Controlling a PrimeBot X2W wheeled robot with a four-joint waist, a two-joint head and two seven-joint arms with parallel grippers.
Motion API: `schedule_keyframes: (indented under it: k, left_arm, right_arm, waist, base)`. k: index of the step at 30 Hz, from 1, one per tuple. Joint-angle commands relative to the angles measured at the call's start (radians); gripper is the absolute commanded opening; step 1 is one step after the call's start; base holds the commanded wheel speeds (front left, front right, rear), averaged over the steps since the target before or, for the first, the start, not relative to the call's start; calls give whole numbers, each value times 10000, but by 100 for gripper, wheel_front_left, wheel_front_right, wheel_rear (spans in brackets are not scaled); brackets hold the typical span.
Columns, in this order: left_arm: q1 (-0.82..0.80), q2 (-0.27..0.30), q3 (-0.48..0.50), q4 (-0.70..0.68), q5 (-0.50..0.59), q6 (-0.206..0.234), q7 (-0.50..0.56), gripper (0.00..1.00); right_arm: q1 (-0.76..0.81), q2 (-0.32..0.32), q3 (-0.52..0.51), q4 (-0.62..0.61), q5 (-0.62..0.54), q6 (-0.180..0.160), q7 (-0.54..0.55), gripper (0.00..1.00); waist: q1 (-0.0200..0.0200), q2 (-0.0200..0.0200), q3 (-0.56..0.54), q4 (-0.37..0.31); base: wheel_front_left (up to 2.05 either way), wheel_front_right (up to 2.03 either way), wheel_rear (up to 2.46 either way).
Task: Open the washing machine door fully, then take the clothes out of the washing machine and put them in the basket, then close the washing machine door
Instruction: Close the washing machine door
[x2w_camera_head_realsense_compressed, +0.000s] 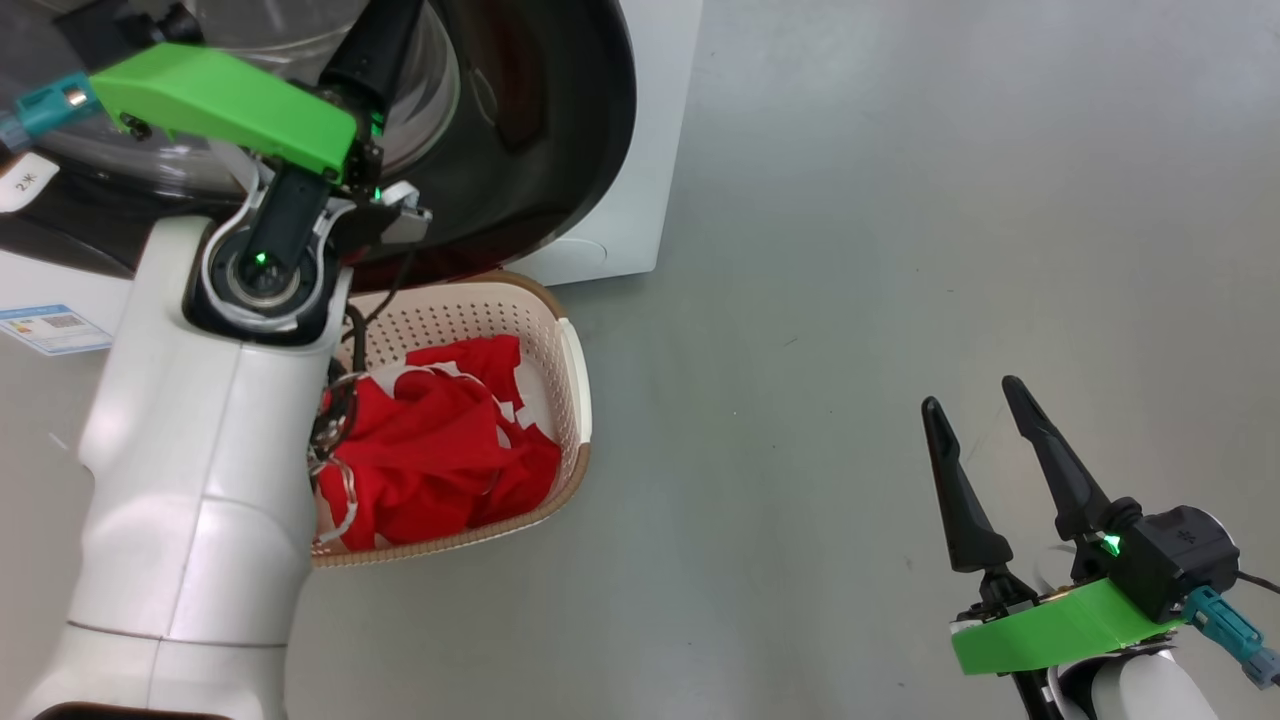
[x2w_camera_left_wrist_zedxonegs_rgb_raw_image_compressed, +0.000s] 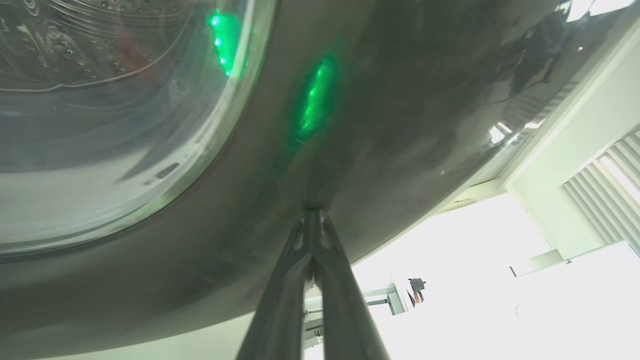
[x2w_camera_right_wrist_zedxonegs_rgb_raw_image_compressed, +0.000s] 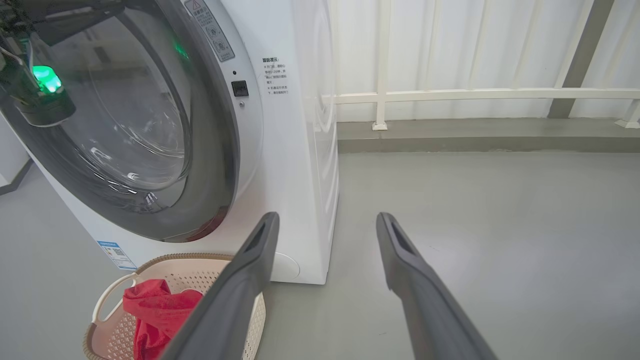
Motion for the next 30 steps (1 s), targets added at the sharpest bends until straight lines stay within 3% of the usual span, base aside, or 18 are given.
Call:
schedule_keyframes:
  k: [1,11,12,13,30]
  left_arm:
    - [-327,275,125,-237,77,-178,0,0]
    - [307,496,-468,-465,1172,-119,-679,4]
    - [407,520,-536,-529,1287,-123,-754,38]
    - [526,529,-562,-578,1348,-98,-822,100]
    - [2743,1785,-1211,-2129,3977,517,-3269,100]
  right_arm:
    - [-224,-118,241,-195,48,63,-62,100]
    - [-208,-118,221,-76,58,63,-62,100]
    - [-224,-118,216,-68,78,63,-62,100]
    - [-242,-118,213,-51,88,63,-62,100]
    - [-278,-118,26,239,30,63,-62,100]
  waist:
    - [0,-1,-41,40]
    - [0,-1,-367,504]
    - [0,-1,-413,575]
    - [0,-1,-467,641]
    - [0,-1,-1473,1656]
  base:
    - [0,0,0]
    - [0,0,0]
    - [0,0,0]
    - [0,0,0]
    - [0,0,0]
